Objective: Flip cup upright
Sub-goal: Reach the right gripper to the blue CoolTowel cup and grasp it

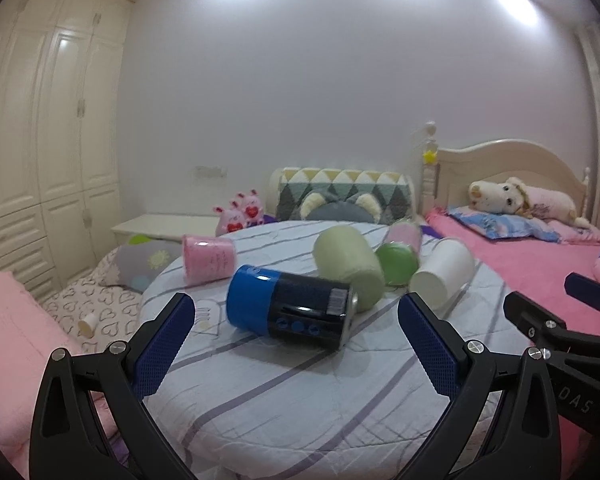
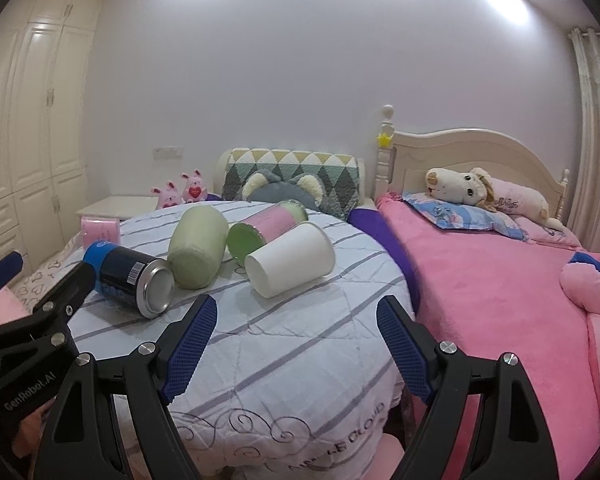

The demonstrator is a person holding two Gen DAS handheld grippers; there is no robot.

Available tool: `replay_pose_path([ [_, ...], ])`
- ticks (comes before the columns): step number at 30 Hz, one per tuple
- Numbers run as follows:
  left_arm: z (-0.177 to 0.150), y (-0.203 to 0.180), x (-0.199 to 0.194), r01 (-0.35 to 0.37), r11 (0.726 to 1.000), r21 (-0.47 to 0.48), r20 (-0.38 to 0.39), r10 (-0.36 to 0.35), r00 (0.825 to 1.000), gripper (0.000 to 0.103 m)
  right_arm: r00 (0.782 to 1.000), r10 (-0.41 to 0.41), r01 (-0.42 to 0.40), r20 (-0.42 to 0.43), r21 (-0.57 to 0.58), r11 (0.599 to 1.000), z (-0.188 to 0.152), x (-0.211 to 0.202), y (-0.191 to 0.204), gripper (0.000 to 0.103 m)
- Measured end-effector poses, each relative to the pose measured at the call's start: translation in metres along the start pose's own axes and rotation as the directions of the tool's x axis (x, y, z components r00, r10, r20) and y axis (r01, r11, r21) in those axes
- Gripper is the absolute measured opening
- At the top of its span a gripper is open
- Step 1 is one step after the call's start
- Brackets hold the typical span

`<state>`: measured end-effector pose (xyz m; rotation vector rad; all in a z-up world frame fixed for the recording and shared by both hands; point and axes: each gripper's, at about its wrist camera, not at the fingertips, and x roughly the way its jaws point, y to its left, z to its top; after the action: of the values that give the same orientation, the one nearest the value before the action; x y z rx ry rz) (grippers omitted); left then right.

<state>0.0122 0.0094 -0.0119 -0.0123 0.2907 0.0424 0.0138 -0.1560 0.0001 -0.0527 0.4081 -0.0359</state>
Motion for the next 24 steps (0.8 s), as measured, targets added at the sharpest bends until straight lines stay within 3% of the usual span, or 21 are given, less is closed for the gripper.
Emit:
replay_pose_path([
  [5,-0.004,0.012,0.012,-0.021,0.999,-0.045,-0.072,0.018,0.997,0.103,0.999,0.046,-0.046,-0.02,-0.02,0.999,0.008,0.016,0.007,0.084],
  [7,-0.006,0.019,0.015,-0.044,0.997,-0.061,-0.098,0.038,0.994,0.103,0.994,0.11,-0.111,-0.029,-0.045,0.993,0.011,0.022,0.013,0.084],
  [15,-0.008,0.05,0.027,-0.177,0.978,-0.108,-0.208,0.152,0.966,0.103,0.934,0.328,-0.351,-0.14,-0.188,0.917,0.034,0.056,0.045,0.083],
  [18,-0.008,0.067,0.028,-0.229,0.966,-0.119,-0.255,0.194,0.947,0.103,0.914,0.358,-0.402,-0.191,-0.304,0.864,0.044,0.063,0.065,0.083],
  [24,-0.004,0.093,0.033,-0.318,0.939,-0.135,-0.305,0.266,0.914,0.103,0.854,0.442,-0.519,-0.274,-0.502,0.692,0.055,0.067,0.108,0.083],
])
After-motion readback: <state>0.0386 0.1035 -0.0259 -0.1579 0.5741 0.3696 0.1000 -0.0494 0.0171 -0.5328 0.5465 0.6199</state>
